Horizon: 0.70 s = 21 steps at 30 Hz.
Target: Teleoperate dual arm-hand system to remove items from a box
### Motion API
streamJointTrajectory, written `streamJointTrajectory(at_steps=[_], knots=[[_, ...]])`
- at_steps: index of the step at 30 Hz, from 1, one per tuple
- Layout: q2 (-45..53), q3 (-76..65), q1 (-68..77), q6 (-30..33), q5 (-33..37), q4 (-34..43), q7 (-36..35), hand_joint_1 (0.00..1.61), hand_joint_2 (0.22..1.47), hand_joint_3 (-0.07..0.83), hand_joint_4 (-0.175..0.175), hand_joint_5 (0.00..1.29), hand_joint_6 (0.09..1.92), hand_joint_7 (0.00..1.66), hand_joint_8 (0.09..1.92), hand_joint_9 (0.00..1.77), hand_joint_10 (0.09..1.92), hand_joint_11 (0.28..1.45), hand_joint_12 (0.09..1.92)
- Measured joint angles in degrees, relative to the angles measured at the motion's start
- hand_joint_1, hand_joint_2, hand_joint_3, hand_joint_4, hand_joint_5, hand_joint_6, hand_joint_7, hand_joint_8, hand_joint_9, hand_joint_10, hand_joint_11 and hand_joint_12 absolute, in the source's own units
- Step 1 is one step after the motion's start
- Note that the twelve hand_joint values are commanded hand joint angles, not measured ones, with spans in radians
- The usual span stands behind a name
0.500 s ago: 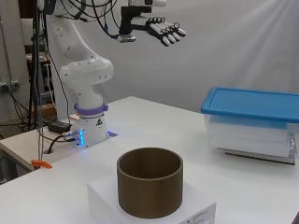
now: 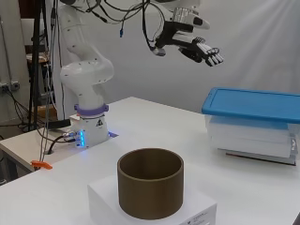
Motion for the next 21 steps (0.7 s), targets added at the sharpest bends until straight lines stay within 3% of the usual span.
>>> streamJointTrajectory(at_steps=[6, 9, 13, 21], knots=[[-2.74, 3.57, 2.06, 5.4, 3.21, -10.4, -2.56, 0.03, 0.89, -0.006, -0.039, 0.11, 0.09, 0.14, 0.09, 0.28, 0.09, 0.43, 0.09], [-4.32, 4.29, 2.7, 13.07, 2.74, -16.08, -0.56, 0.09, 0.91, 0.003, -0.061, 0.02, 0.09, 0.06, 0.09, 0.24, 0.09, 0.42, 0.09], [-4.3, 4.87, 2.68, 24.43, -2.61, -21.97, 6.63, 0.18, 0.91, 0.0, -0.086, 0.0, 0.09, 0.02, 0.09, 0.21, 0.09, 0.41, 0.09], [1.45, 11.79, 2.17, 21.13, -21.42, -21.34, 13.36, 0.28, 0.85, -0.016, -0.086, 0.0, 0.09, 0.0, 0.09, 0.09, 0.09, 0.36, 0.09]])
